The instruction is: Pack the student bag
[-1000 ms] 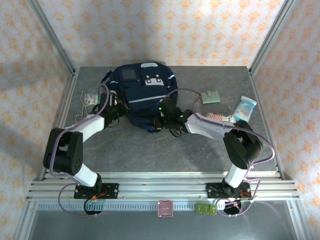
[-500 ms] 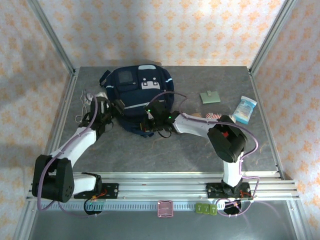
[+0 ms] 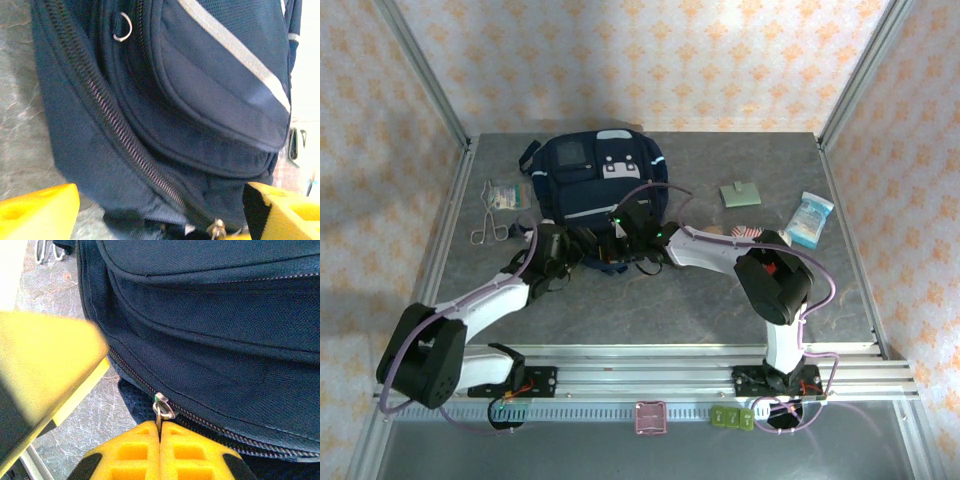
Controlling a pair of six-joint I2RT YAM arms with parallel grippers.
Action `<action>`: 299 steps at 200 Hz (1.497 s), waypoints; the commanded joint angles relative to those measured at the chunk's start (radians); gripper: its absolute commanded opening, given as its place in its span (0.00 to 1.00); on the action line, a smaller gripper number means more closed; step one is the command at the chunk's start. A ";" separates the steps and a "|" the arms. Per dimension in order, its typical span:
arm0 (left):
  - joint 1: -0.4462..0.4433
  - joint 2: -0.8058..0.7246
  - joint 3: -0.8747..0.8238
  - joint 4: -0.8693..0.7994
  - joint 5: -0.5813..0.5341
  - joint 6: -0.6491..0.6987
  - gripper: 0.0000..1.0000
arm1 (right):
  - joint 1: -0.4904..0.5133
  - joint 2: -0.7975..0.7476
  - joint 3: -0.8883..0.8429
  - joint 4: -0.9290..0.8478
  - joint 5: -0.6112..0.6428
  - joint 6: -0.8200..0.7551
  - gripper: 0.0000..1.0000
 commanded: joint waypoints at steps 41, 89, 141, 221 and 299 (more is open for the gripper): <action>-0.008 0.225 0.096 0.129 -0.013 -0.036 0.43 | 0.001 -0.011 -0.010 0.007 0.006 -0.020 0.00; -0.001 0.196 0.053 0.141 0.015 -0.009 0.00 | -0.034 -0.060 -0.067 -0.107 0.098 -0.037 0.00; 0.061 0.047 -0.032 0.097 0.042 0.028 0.00 | -0.177 -0.141 -0.199 -0.169 0.241 -0.060 0.00; 0.114 -0.089 -0.068 0.013 0.054 0.077 0.00 | -0.355 0.009 -0.075 -0.077 0.401 -0.068 0.00; 0.125 -0.117 -0.097 0.001 0.074 0.086 0.00 | -0.489 0.212 0.204 -0.012 0.429 -0.011 0.00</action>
